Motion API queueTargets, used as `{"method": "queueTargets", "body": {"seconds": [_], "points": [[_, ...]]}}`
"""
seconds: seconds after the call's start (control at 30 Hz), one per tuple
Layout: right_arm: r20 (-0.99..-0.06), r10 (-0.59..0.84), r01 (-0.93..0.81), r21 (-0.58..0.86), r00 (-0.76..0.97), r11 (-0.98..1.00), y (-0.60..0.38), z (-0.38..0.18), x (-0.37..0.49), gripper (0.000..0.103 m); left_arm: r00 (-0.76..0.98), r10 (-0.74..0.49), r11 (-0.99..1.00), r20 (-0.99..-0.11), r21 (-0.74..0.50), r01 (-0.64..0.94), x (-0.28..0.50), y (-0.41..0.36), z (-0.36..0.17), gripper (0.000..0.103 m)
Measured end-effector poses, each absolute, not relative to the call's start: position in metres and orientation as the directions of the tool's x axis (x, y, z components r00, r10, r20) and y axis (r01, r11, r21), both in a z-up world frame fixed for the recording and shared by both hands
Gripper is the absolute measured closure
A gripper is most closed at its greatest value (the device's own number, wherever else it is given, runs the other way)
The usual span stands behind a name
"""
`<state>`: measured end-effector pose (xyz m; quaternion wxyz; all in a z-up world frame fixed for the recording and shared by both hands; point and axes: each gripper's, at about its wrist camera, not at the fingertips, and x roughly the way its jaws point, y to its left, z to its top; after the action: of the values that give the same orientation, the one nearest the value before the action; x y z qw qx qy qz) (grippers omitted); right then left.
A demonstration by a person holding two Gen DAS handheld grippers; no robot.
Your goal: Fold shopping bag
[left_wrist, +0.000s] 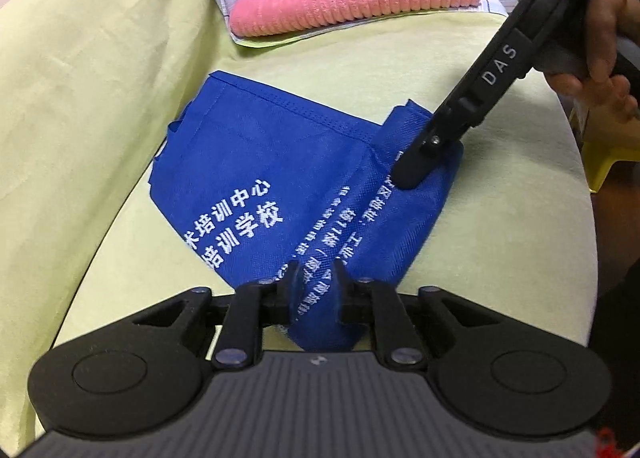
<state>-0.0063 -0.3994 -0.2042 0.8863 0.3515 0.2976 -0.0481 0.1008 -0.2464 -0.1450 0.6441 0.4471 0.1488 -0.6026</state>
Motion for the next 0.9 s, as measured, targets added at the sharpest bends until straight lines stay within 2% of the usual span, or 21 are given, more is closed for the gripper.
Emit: {"method": "queueTargets", "body": {"seconds": [0.07, 0.2, 0.3, 0.37, 0.43, 0.5, 0.57, 0.9], "points": [[-0.56, 0.127, 0.294, 0.599, 0.819, 0.745, -0.401, -0.204, -0.005, 0.084, 0.231, -0.642, -0.126, -0.731, 0.398, 0.909, 0.1, -0.248, -0.146, 0.102], [-0.593, 0.131, 0.317, 0.589, 0.795, 0.743, -0.403, -0.195, 0.001, 0.081, 0.219, -0.634, -0.139, -0.741, 0.388, 0.911, 0.102, -0.249, -0.145, 0.103], [-0.655, 0.042, 0.371, 0.478, 0.754, 0.796, -0.391, -0.178, 0.005, 0.076, 0.208, -0.631, -0.153, -0.747, 0.383, 0.911, 0.103, -0.25, -0.145, 0.103], [-0.673, -0.077, 0.397, 0.338, 0.736, 0.853, -0.376, -0.165, 0.004, 0.075, 0.201, -0.629, -0.166, -0.751, 0.382, 0.909, 0.102, -0.251, -0.144, 0.103], [-0.665, -0.168, 0.399, 0.21, 0.728, 0.893, -0.362, -0.158, 0.004, 0.077, 0.201, -0.63, -0.18, -0.75, 0.393, 0.902, 0.1, -0.251, -0.145, 0.103], [-0.668, -0.19, 0.379, 0.149, 0.72, 0.913, -0.355, -0.161, 0.009, 0.091, 0.202, -0.63, -0.188, -0.75, 0.399, 0.898, 0.098, -0.252, -0.145, 0.103], [-0.669, -0.212, 0.358, 0.087, 0.712, 0.93, -0.348, -0.163, 0.014, 0.1, 0.198, -0.629, -0.19, -0.752, 0.396, 0.899, 0.099, -0.253, -0.145, 0.103], [-0.655, -0.323, 0.231, -0.226, 0.684, 0.947, -0.311, -0.177, 0.038, 0.101, 0.192, -0.639, -0.165, -0.745, 0.377, 0.912, 0.103, -0.256, -0.145, 0.103]]}}
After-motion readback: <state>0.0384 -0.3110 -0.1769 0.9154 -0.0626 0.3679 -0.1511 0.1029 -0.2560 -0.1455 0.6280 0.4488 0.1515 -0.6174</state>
